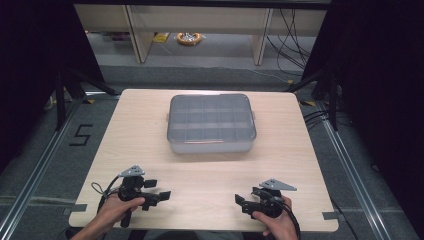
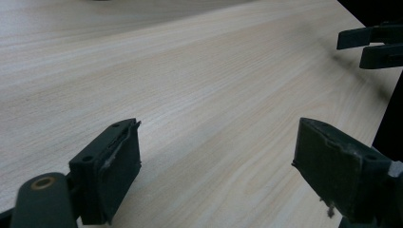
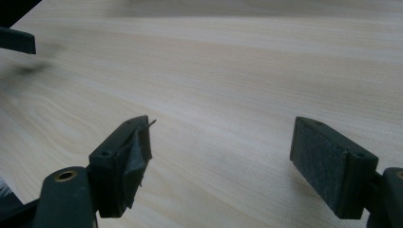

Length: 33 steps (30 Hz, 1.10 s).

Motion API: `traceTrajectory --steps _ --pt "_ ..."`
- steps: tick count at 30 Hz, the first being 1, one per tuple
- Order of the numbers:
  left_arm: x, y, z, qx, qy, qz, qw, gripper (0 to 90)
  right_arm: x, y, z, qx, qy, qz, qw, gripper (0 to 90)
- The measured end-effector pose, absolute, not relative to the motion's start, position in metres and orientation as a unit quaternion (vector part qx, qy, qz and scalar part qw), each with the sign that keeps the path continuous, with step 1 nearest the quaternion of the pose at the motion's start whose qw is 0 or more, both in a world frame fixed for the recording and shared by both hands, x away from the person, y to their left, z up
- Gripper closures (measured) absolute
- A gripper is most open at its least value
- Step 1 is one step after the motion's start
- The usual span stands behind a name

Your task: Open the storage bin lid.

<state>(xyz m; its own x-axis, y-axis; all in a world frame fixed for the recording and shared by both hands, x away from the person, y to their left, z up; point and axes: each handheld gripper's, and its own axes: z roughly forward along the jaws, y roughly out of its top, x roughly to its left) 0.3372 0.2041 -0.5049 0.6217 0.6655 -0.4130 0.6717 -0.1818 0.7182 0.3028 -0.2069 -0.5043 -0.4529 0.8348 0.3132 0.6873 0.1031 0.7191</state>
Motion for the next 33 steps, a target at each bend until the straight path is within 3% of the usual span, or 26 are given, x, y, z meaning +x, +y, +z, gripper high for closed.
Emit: traceTrajectory --steps 12,13,18,25,28,33 --pt "0.339 0.206 -0.505 0.765 0.441 0.002 0.469 14.8 0.303 -0.208 -0.504 0.52 0.733 0.431 0.084 22.3" --pt "0.339 0.206 -0.505 0.764 0.444 0.003 0.469 14.8 0.302 -0.206 -0.504 0.533 0.722 0.436 0.064 22.3" --pt "0.343 0.21 -0.503 0.758 0.45 0.009 0.473 14.8 0.307 -0.211 -0.505 0.526 0.723 0.44 0.085 22.5" --pt "0.35 0.215 -0.501 0.746 0.461 0.012 0.48 14.8 0.313 -0.217 -0.493 0.55 0.695 0.456 0.079 24.2" --pt "0.352 0.215 -0.499 0.744 0.463 0.012 0.482 14.8 0.32 -0.223 -0.49 0.539 0.698 0.46 0.102 24.7" --pt "0.359 0.218 -0.493 0.735 0.47 0.017 0.488 15.1 0.333 -0.226 -0.484 0.545 0.685 0.474 0.095 25.2"
